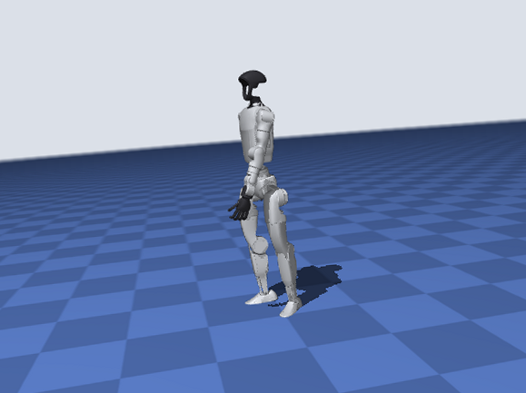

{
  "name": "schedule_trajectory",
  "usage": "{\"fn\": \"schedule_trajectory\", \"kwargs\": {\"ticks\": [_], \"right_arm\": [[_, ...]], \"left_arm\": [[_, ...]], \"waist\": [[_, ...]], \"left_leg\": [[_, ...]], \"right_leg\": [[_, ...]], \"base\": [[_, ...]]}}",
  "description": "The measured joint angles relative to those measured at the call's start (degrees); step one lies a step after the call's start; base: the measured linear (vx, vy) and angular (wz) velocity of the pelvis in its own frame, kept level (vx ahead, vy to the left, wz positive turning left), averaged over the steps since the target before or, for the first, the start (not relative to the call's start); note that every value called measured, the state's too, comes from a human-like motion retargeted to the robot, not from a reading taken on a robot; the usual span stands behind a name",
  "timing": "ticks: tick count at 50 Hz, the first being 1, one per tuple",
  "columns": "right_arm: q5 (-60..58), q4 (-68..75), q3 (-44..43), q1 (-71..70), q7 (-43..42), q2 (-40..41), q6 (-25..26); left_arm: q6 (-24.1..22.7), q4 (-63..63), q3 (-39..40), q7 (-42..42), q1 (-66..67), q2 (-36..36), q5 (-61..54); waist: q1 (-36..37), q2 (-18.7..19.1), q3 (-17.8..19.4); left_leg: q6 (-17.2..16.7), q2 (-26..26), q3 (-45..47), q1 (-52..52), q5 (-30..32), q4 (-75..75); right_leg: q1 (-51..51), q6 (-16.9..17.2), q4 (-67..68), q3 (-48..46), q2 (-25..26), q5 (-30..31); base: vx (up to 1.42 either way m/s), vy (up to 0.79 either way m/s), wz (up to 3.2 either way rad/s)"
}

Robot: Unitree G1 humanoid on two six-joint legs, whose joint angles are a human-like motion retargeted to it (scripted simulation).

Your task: In place motions

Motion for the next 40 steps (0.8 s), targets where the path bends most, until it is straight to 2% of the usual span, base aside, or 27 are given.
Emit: {"fn": "schedule_trajectory", "kwargs": {"ticks": [7, 9, 15, 21, 27, 35, 40], "right_arm": [[-7.71, -6.38, 13.64, -14.63, 7.16, 4.70, -3.76], [-9.06, -10.14, 16.52, -18.74, 8.99, 6.06, -4.67], [-4.92, -19.52, 20.37, -28.79, 11.64, 10.30, -6.87], [-0.86, -24.16, 20.77, -32.45, 14.00, 12.31, -7.67], [-3.10, -22.66, 21.30, -29.39, 13.55, 10.88, -8.27], [-9.95, -7.93, 16.56, -18.78, 10.11, 6.19, -6.40], [-14.27, -0.01, 11.03, -9.71, 6.91, 2.23, -4.43]], "left_arm": [[1.82, 11.21, 3.15, 2.12, 15.84, 1.28, 6.73], [2.49, 13.14, 4.87, 2.87, 21.75, 1.82, 7.68], [4.00, 14.88, 10.98, 0.72, 39.55, 2.96, 8.13], [5.68, 14.88, 15.46, 0.66, 47.93, 2.73, 7.83], [5.37, 14.87, 13.75, 1.38, 42.88, 2.72, 5.46], [3.58, 13.36, 3.52, 4.13, 22.28, 1.03, -2.66], [2.90, 6.41, -1.24, 0.93, 9.34, -0.87, -4.88]], "waist": [[-0.95, 0.31, 0.51], [2.08, 0.04, 0.43], [2.68, 0.08, 1.02], [2.12, -0.11, 1.31], [1.47, -0.69, 0.55], [0.87, -1.45, -0.58], [-0.24, -1.29, -0.95]], "left_leg": [[0.06, -0.81, -3.19, 0.55, 0.47, -0.63], [-0.28, -0.61, -0.08, 1.39, 0.13, -0.99], [-0.77, -0.24, 1.10, 2.54, -0.11, -1.26], [-0.92, 0.13, 0.71, 2.76, -0.11, -1.06], [-0.77, -0.17, -0.25, 2.23, 0.16, -0.97], [-0.20, -0.87, -1.13, 1.74, 0.45, -1.05], [0.07, -0.90, -1.11, 1.22, 0.19, -0.71]], "right_leg": [[0.85, -0.09, 0.01, -2.97, -0.91, -0.23], [0.32, 0.05, 0.57, 0.15, -0.55, -0.64], [0.11, -0.21, 0.73, 1.27, -0.05, -0.42], [0.59, -0.22, 0.68, 1.33, 0.21, -0.61], [0.99, -0.20, 0.43, 0.53, -0.06, -0.91], [1.72, -0.07, 0.07, -0.73, -0.36, -1.32], [1.91, 0.03, -0.29, -1.07, -0.27, -1.29]], "base": [[-0.01, 0.09, 0.32], [-0.02, 0.09, -0.87], [-0.01, 0.03, -0.17], [0.00, 0.00, 0.00], [0.00, 0.00, 0.00], [0.04, -0.01, 0.07], [0.02, -0.05, -0.03]]}}
